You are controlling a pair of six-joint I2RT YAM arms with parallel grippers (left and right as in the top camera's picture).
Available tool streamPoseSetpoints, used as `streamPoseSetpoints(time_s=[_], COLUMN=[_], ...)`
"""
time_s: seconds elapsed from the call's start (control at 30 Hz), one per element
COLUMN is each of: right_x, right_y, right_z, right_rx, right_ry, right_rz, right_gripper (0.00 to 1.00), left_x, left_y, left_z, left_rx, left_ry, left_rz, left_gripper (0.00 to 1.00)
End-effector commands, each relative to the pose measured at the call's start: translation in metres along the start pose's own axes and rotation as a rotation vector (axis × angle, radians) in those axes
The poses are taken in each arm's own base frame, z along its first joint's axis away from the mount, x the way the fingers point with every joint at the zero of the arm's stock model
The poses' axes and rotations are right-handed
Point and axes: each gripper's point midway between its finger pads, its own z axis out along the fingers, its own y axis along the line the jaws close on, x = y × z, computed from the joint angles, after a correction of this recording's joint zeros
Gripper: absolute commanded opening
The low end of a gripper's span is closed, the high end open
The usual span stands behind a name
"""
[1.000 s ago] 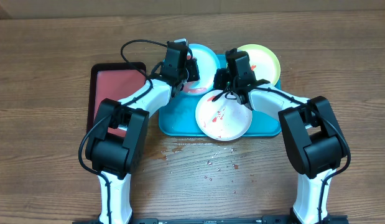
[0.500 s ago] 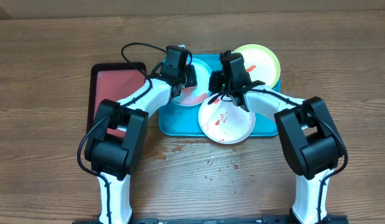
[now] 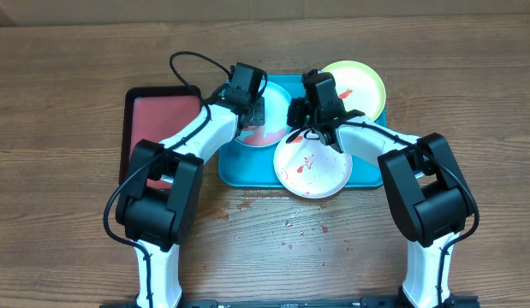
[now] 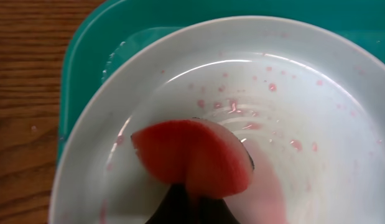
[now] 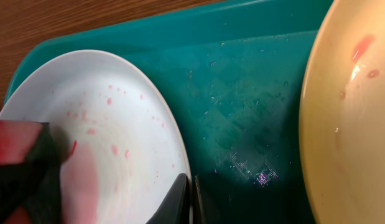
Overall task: Clean dirty plates on tray and stack at the side
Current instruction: 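Scrub the light blue plate with the sponge in the left gripper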
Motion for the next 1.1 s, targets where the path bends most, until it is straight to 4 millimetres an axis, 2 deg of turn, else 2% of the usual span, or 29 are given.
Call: streamPoseSetpoints(time_s=[0.0,0.43,0.6,0.67,0.77,0.9,1.07], right_x=[0.0,0.003,0.006,0.007,0.007,0.008,0.009], right_y=[0.005,0.007,0.007,0.006,0.006,0.006,0.005], right_z=[0.003,0.003,0.003,0.003,0.003,0.003,0.003], right_rx=[-0.003,-0.022,-0.02,-0.018,-0.017,-0.016,-0.014], right_ry=[0.003,0.02,0.032,0.036,0.037,0.039,0.043], right_rz=[-0.004,0.0,0.001,0.001,0.001,0.002,0.002], right_gripper=[0.04,0.04,0.04,0.04,0.04,0.04,0.04], left_x=[-0.024,-0.012,0.002,0.005,0.009,0.004,0.001], left_y=[-0.003,-0.043,-0.042,-0.041,-0.034,-0.004,0.013], left_z=[-0.013,0.005,0.023,0.023,0.022,0.016,0.009], left_rx=[-0.032,0.173,0.17,0.169,0.136,-0.014,-0.075], left_ry=[-0.062,-0.031,0.005,0.018,0.044,0.072,0.111], left_rz=[0.071,0.139,0.155,0.165,0.213,0.228,0.231], left_gripper=[0.04,0.04,0.04,0.04,0.04,0.04,0.04])
